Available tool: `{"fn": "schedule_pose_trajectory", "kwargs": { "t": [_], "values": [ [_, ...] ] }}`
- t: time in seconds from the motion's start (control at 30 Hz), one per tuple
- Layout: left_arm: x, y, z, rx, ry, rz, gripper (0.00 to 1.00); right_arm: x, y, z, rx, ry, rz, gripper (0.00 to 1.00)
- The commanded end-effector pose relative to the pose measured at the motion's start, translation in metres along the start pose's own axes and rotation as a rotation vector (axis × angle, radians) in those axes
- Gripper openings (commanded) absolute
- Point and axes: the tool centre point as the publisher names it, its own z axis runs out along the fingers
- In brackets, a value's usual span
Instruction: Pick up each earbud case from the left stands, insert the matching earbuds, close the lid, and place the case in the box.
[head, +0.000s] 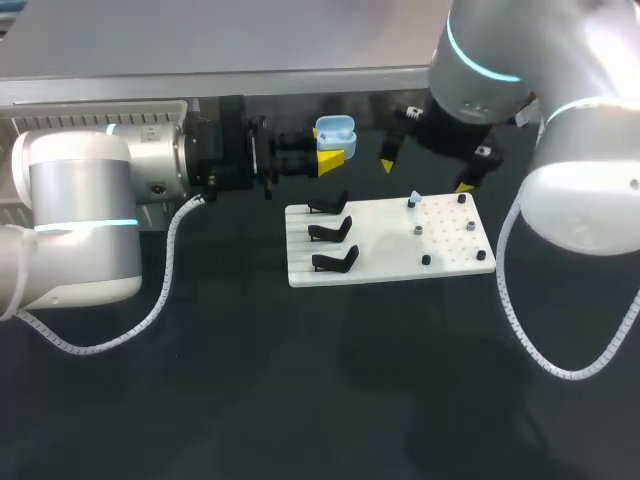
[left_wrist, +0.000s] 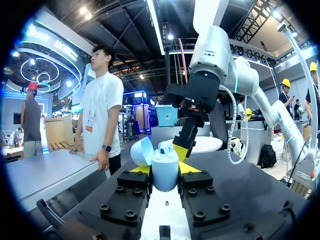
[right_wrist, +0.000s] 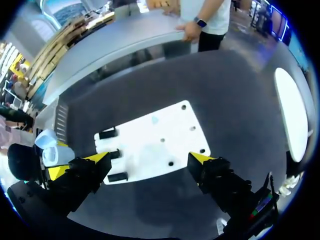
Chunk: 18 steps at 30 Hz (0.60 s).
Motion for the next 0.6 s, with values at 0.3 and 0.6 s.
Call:
{"fn": "schedule_pose_trajectory", "kwargs": {
  "t": [0.3, 0.6],
  "values": [
    [0.001, -0.002, 0.0, -0.009, -0.004, 0.004, 0.0, -0.02, 0.004, 0.057, -0.026, 0.081, 0.052, 1.0],
    [0.001, -0.002, 0.0, -0.009, -0.004, 0.004, 0.0, -0.021, -0.005, 0.084, -0.019, 0.098, 0.087, 1.0]
  ]
}}
